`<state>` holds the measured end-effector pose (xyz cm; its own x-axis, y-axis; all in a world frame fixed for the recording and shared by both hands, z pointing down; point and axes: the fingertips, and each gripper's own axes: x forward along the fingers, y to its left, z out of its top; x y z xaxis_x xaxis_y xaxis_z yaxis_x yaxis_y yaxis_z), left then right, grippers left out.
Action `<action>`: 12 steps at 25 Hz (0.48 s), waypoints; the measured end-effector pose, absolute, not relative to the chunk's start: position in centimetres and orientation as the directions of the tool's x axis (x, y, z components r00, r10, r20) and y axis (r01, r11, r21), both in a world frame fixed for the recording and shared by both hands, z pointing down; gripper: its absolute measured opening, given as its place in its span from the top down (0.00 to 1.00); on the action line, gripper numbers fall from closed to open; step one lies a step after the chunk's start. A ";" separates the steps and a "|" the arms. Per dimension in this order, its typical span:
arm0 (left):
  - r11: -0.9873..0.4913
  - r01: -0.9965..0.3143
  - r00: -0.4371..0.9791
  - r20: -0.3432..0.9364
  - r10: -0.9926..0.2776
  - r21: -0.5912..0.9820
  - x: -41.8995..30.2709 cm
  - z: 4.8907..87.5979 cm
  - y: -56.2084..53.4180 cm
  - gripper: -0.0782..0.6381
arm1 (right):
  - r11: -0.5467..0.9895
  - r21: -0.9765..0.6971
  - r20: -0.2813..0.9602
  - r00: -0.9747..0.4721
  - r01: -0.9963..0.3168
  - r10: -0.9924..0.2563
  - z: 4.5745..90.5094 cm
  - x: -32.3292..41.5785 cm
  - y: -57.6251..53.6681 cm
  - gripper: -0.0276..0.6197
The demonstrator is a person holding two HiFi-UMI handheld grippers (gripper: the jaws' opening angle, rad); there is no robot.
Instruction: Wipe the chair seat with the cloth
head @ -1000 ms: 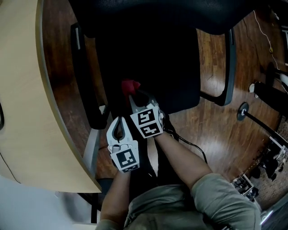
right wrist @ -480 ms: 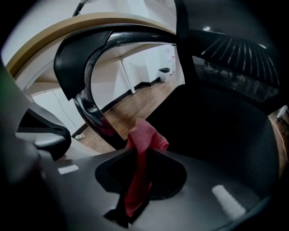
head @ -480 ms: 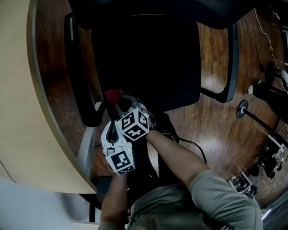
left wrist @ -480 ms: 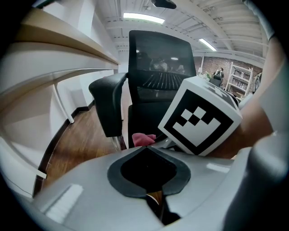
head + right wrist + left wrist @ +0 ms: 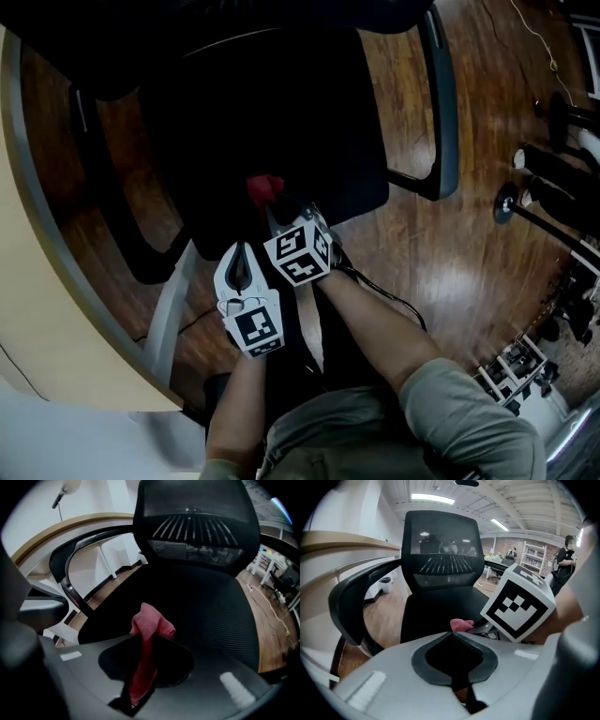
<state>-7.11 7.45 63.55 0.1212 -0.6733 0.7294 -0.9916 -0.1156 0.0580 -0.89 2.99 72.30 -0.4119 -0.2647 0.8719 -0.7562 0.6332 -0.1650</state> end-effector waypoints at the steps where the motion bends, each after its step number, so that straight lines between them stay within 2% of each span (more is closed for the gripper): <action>1: -0.132 -0.989 0.134 0.728 -0.673 0.060 -6.1 63.5 7.1 0.88 | 0.612 -0.155 0.876 -0.395 -0.775 -0.278 72.3 0.6 2.6 0.86; 12: -0.278 -0.956 0.261 0.699 -0.666 0.091 4.7 62.8 3.6 0.88 | 0.330 -0.048 0.898 -0.186 -0.943 -0.399 71.7 17.1 -0.7 0.86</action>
